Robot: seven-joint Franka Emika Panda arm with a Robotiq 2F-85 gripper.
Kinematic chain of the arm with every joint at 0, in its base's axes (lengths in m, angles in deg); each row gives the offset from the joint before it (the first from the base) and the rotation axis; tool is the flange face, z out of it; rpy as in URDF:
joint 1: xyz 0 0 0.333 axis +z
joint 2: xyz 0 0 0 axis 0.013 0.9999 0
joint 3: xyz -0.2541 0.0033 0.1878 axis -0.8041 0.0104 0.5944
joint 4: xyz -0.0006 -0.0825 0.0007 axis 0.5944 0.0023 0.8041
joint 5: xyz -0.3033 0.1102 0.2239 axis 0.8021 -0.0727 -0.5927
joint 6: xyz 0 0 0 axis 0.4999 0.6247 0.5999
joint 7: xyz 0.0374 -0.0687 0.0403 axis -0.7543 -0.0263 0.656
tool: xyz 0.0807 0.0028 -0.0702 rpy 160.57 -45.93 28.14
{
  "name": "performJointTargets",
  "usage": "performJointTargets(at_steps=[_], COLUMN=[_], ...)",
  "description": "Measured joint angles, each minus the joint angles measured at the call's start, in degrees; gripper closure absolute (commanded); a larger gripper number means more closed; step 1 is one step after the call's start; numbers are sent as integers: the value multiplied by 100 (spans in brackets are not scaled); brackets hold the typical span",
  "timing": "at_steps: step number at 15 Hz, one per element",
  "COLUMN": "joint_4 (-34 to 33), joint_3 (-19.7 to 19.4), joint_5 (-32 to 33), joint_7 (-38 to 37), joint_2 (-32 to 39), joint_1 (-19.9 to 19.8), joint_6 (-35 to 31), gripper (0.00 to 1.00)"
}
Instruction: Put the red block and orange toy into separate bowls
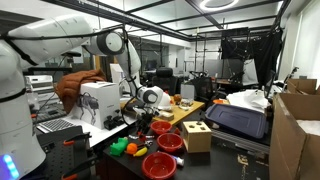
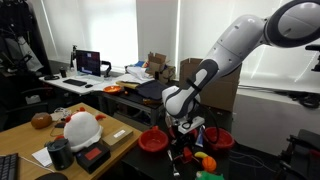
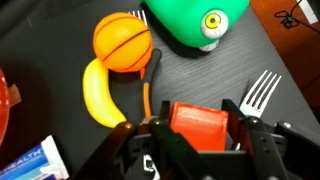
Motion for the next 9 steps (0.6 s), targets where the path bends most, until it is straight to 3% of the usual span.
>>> performJointTargets(at_steps=[9], joint_4=[214], joint_3=[19], joint_5=[75], joint_7=[327], joint_2=[-644], joint_1=[-191], joint_6=[334], gripper=[71])
